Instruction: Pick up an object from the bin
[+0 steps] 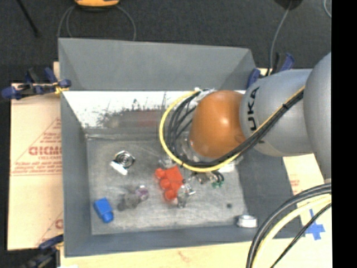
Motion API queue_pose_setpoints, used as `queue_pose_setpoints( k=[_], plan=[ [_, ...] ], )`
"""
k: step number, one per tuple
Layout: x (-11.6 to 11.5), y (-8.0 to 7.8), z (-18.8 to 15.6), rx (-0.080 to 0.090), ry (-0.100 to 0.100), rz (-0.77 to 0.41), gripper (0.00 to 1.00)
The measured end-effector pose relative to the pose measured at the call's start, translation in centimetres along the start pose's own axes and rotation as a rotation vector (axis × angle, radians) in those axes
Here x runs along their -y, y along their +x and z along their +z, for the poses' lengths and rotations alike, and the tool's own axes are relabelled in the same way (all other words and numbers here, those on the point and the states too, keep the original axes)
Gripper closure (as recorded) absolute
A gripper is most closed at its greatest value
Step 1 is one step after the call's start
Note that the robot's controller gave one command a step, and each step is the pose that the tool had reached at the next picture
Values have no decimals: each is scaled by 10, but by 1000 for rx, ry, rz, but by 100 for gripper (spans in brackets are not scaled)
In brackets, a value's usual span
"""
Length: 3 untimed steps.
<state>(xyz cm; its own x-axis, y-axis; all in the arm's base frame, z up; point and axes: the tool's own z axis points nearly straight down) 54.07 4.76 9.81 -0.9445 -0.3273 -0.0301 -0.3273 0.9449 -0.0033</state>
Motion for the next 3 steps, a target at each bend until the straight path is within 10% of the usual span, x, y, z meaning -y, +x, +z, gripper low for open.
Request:
queue_pose_setpoints(
  k=[1, 2, 3],
  plan=[
    [1, 7, 3, -31, -4, 5, 100],
    [1, 5, 3, -22, -3, 7, 0],
    [6, 0, 3, 1, 4, 239, 0]
  ],
)
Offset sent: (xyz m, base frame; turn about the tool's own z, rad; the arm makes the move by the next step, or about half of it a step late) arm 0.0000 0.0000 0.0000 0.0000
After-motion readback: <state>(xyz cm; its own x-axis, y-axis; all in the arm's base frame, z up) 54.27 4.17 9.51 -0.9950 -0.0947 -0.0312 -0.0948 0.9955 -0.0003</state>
